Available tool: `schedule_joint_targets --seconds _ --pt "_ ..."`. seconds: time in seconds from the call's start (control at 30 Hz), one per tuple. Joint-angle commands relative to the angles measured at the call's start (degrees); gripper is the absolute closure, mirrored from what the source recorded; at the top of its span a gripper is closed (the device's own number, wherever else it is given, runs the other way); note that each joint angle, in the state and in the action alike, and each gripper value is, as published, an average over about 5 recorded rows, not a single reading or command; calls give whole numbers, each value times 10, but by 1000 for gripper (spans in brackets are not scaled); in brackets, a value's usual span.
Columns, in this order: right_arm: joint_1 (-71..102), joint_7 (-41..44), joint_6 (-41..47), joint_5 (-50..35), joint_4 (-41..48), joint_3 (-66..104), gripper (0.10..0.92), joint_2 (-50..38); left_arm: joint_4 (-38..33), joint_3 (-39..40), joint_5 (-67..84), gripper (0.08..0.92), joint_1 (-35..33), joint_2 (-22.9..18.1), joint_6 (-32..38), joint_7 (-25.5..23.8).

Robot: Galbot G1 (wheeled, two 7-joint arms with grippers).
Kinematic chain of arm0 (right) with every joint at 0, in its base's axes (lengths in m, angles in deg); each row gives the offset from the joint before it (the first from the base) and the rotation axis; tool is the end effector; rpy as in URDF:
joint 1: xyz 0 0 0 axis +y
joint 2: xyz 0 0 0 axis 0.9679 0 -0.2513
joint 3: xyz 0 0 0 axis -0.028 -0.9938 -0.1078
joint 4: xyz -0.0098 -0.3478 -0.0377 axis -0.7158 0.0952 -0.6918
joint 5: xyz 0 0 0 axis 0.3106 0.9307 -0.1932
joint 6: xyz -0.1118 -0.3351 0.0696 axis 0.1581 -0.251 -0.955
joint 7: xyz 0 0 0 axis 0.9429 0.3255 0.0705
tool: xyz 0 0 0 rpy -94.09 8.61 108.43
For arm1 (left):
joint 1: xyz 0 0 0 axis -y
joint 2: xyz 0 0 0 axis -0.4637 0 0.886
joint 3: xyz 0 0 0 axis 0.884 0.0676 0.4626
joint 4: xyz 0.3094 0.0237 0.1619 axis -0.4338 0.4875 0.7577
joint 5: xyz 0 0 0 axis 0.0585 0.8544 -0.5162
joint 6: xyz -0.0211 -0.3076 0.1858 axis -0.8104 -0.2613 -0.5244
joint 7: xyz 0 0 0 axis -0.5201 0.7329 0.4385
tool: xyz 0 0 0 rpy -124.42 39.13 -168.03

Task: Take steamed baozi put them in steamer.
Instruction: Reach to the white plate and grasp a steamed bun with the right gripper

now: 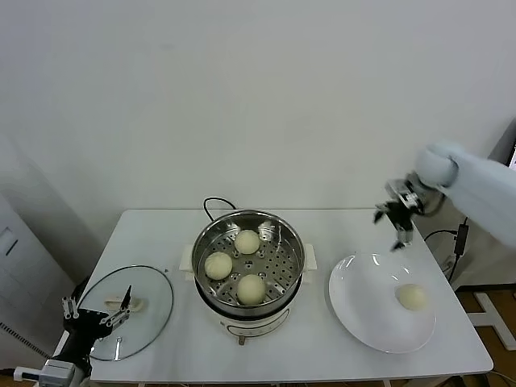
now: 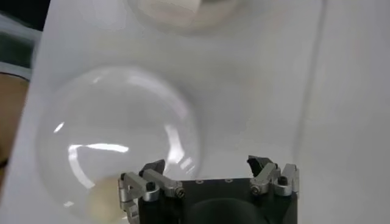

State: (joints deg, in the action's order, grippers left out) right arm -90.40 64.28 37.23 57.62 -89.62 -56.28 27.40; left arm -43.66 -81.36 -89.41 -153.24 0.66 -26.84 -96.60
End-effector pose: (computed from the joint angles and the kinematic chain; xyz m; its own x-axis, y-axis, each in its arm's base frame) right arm 0.5364 -0.2328 -0.1208 -0.0905 -0.0761 0.9930 -0.9884 -0.1156 -0.0989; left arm 0.1460 0.1127 -0.2629 -0.9904 -0.0288 0.1353 0.0275 0.9175 0.3968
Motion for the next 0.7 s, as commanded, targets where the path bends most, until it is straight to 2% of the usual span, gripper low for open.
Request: schedule_joint_targets --seconds 0.03,0.7 --pt "191 -20 26 58 -14 132 203 -71 1 4 -6 177 -2 0 0 0" --pt "222 -71 19 90 23 147 203 -26 2 -2 -4 177 -5 1 1 0"
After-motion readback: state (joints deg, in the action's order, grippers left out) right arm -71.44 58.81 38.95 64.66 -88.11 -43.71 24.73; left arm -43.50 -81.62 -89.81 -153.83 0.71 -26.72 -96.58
